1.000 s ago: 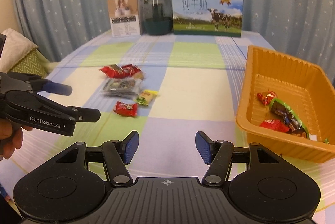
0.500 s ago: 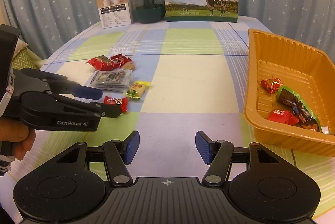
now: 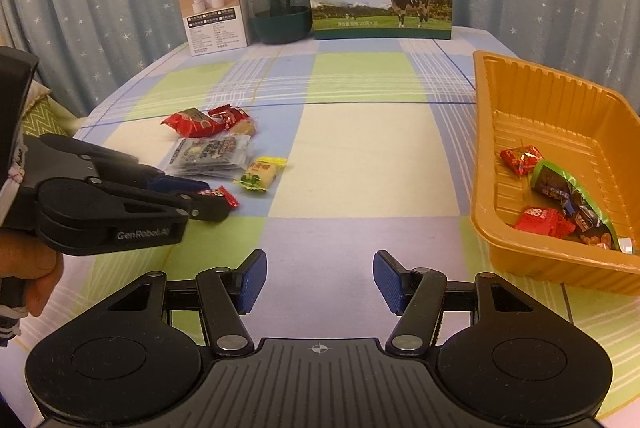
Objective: Organize snacks
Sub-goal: 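Grasp the small red candy with the left tool while the right tool grasps the yellow candy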
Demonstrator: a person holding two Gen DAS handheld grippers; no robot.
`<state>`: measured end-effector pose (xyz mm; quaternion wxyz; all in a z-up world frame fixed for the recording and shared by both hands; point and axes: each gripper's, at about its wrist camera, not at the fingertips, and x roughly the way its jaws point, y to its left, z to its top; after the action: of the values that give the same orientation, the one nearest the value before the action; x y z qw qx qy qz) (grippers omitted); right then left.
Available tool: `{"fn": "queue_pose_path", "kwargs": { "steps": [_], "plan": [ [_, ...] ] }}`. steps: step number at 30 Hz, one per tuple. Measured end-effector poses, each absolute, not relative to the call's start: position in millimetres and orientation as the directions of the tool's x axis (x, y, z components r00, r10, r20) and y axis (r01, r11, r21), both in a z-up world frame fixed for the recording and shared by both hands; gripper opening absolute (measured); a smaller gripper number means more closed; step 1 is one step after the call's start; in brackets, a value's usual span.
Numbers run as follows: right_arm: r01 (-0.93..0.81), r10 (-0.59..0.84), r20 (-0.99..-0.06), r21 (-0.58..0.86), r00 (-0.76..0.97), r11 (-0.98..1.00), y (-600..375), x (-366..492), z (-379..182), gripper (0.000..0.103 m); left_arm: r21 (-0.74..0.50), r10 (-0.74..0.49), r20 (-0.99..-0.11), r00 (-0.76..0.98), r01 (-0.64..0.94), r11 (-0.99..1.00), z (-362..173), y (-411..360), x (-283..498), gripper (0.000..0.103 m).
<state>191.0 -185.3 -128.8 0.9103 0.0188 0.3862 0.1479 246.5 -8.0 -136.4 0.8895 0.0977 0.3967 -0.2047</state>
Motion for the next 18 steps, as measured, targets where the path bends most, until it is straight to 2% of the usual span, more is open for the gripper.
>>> {"fn": "queue_pose_path", "kwargs": {
  "steps": [6,16,17,18],
  "plan": [
    [-0.296,0.321,-0.677,0.158,0.662,0.942,-169,200,-130,0.060,0.028,-0.240,-0.722,0.649,0.374,0.927,-121,13,234,0.018],
    [-0.311,0.382,-0.620,0.225,0.685,0.923,-148,237,-136,0.059,-0.035,-0.177,-0.679,0.712,0.210,0.977,-108,50,237,0.017],
    [-0.304,0.379,-0.620,0.228,0.687,0.925,-147,242,-137,0.058,-0.040,-0.176,-0.679,0.712,0.202,0.978,-107,52,239,0.017],
    [-0.297,0.374,-0.620,0.229,0.690,0.927,-146,245,-138,0.052,-0.044,-0.174,-0.680,0.712,0.197,0.979,-108,53,240,0.018]
  ]
}}
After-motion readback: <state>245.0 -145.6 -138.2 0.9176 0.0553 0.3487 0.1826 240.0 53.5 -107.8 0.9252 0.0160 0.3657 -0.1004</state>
